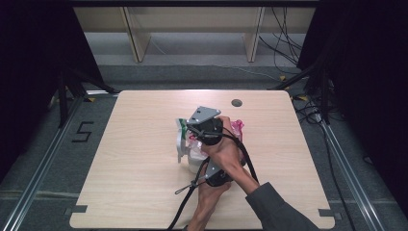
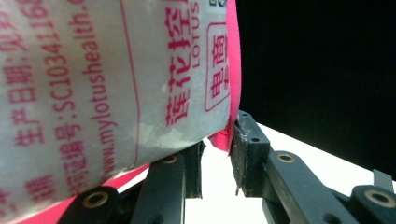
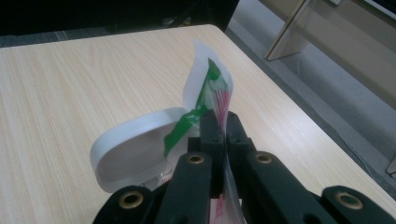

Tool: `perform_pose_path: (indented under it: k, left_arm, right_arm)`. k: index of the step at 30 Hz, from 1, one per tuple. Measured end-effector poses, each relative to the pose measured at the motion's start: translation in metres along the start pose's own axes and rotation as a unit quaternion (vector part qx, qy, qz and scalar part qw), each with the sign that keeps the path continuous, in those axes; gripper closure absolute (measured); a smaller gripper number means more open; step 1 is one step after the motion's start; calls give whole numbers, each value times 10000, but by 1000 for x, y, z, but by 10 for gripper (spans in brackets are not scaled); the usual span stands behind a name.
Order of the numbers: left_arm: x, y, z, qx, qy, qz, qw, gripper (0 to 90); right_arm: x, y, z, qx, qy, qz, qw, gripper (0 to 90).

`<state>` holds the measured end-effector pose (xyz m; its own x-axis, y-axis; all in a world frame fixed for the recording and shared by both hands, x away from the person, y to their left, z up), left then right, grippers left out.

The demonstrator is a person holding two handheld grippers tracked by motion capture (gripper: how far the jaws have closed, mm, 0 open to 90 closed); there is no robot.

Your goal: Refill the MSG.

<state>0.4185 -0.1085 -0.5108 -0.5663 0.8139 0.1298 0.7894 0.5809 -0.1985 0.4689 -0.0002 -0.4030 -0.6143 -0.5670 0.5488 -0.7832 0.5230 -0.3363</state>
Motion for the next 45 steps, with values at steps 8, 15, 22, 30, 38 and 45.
perform_pose_path:
  k: [8, 15, 22, 30, 38, 45]
  left_arm:
    - [-1, 0, -1, 78, -97, -10, 9999, 745]
    - [0, 1, 0, 30, -37, -24, 10000, 745]
    - [-1, 1, -1, 77, -91, -23, 9999, 745]
    - [-1, 1, -1, 66, -98, -16, 9999, 744]
    - [1, 0, -5, 62, -123, -1, 9999, 745]
    - [1, 0, -3, 71, -113, -6, 9999, 744]
  right_arm:
    - [-3, 0, 0, 103, 32, -4, 9999, 900]
    - [-3, 1, 0, 31, 25, -3, 10000, 900]
    - [-4, 1, -1, 104, 20, 1, 9999, 900]
    - [-5, 2, 0, 49, 79, -6, 10000, 900]
    - [-2, 2, -5, 87, -31, -18, 10000, 900]
    - [-3, 0, -3, 56, -13, -25, 10000, 900]
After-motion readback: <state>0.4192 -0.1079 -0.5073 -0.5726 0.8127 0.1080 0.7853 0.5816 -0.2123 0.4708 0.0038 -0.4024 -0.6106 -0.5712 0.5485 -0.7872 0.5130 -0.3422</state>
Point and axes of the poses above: each handheld gripper's, and its own axes: x roughly backward along the jaws, z roughly out of its underside, y roughly to its left, the point moved 10 cm from there along -x, roughly forward along the jaws, and after that the axes turned 5 degrees about x, right-handed, at the moved point
